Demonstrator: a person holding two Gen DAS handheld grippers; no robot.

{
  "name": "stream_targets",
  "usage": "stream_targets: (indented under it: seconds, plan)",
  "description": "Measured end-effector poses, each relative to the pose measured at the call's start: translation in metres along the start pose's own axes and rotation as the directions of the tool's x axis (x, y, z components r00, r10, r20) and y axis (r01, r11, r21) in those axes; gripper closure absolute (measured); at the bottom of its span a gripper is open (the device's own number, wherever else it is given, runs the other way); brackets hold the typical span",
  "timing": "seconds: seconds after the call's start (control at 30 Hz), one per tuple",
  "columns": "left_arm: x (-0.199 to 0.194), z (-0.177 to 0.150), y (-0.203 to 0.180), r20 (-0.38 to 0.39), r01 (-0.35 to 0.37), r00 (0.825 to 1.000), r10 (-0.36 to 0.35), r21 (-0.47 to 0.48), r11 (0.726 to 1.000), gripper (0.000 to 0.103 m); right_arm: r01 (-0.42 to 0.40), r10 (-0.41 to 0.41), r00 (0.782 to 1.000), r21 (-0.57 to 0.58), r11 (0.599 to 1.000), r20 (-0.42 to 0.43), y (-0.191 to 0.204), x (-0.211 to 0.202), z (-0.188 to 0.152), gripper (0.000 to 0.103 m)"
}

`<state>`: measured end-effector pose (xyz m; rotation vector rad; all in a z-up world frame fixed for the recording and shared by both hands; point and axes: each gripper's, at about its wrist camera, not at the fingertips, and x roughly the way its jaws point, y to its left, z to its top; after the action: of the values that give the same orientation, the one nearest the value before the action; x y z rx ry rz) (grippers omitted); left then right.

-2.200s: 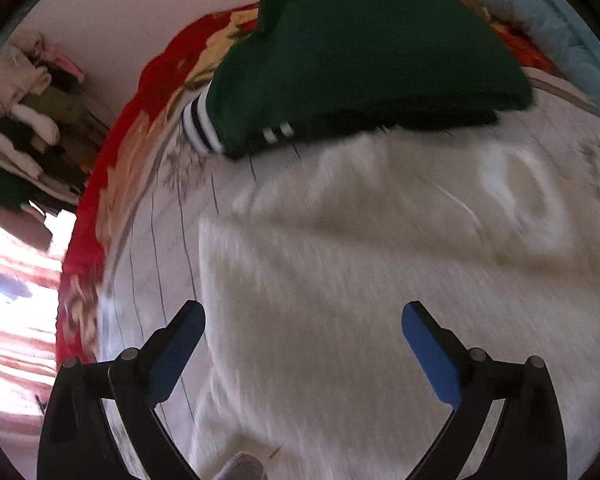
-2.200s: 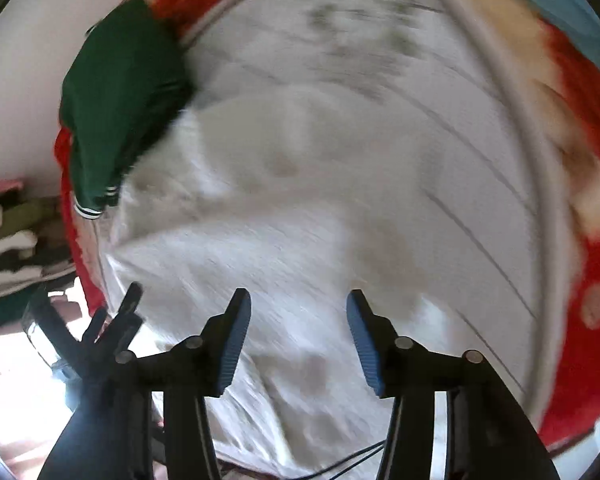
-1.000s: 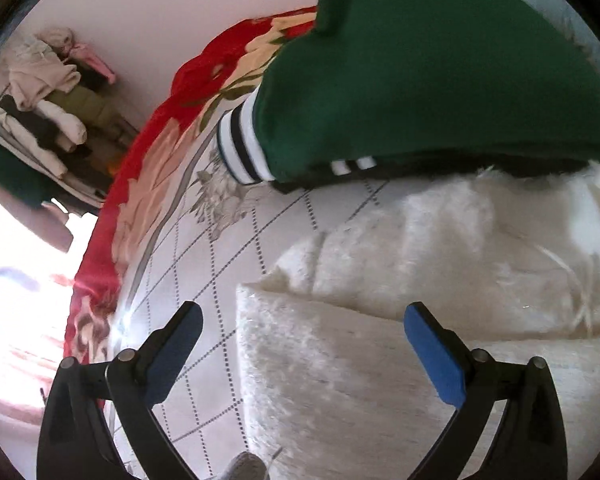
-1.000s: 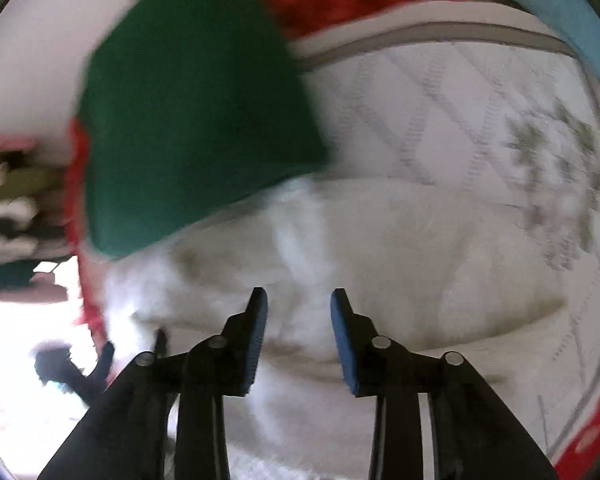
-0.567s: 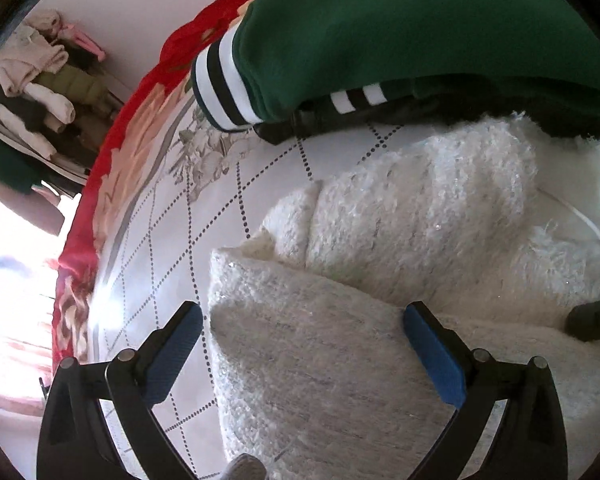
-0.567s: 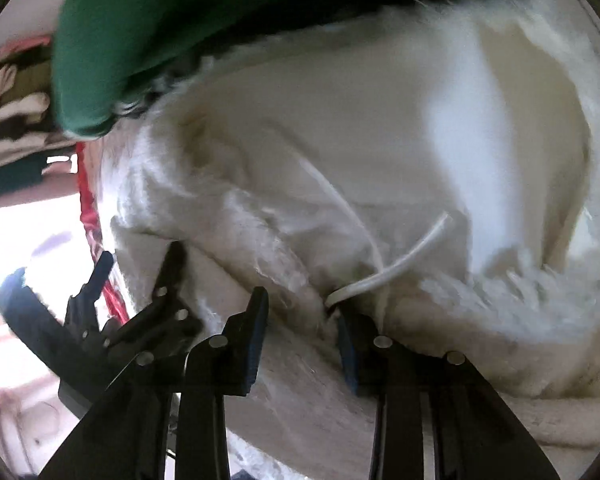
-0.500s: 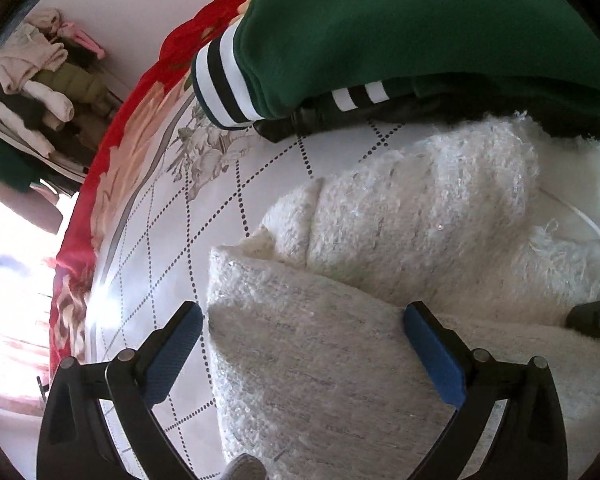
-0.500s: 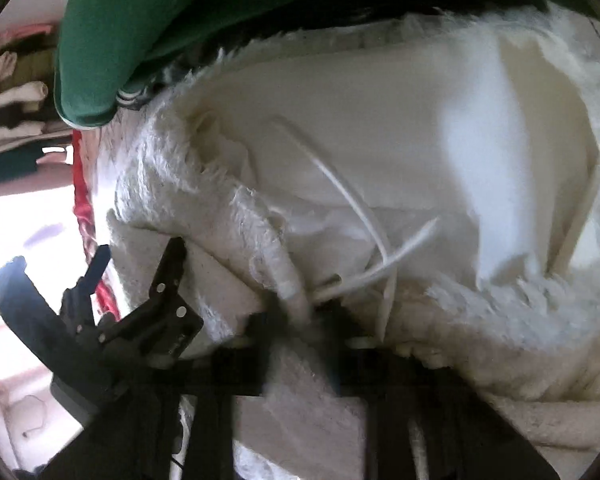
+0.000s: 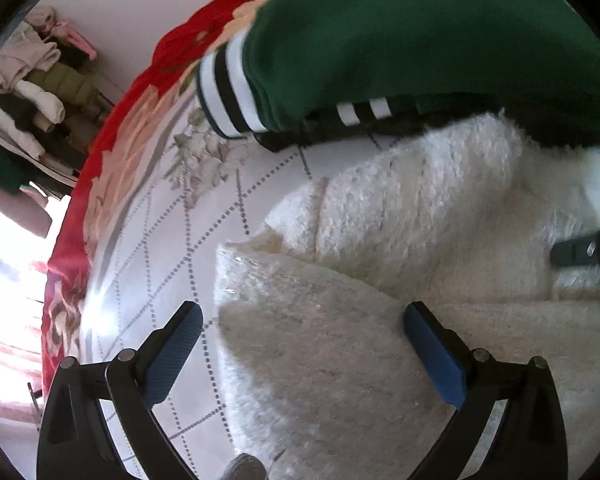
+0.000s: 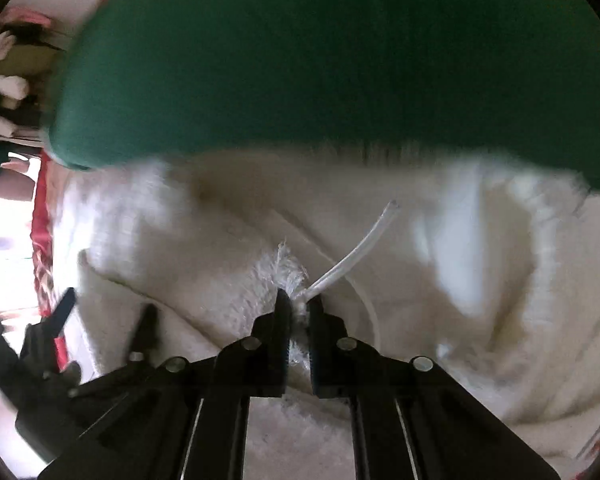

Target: Fold large clothes

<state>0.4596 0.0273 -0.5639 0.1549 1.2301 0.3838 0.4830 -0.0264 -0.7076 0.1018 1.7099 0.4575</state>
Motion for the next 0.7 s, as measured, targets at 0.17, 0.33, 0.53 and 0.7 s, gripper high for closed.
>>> stream_targets:
  seconds: [0.17, 0.33, 0.53, 0.7]
  plan:
    - [-0.037, -0.012, 0.012, 0.025, 0.038, 0.999, -0.038, 0.01, 0.999, 0.0, -0.162, 0.158, 0.987, 0.131, 0.978, 0.041, -0.045, -0.063, -0.037, 0.062]
    - [-0.04, -0.025, 0.005, 0.009, -0.023, 1.0, 0.023, 0.051, 0.998, 0.0, -0.196, 0.185, 0.981, 0.259, 0.946, 0.066, -0.086, -0.108, -0.074, 0.062]
    - [-0.02, 0.0, -0.019, -0.018, -0.042, 0.999, 0.043, 0.037, 0.998, 0.0, -0.02, 0.007, 0.999, 0.347, 0.938, 0.038, -0.047, -0.058, -0.047, 0.055]
    - [-0.001, 0.012, -0.048, -0.008, -0.063, 0.998, 0.065, 0.121, 0.991, 0.0, 0.009, 0.003, 1.0, 0.472, 0.881, -0.025, -0.066, -0.011, -0.029, 0.052]
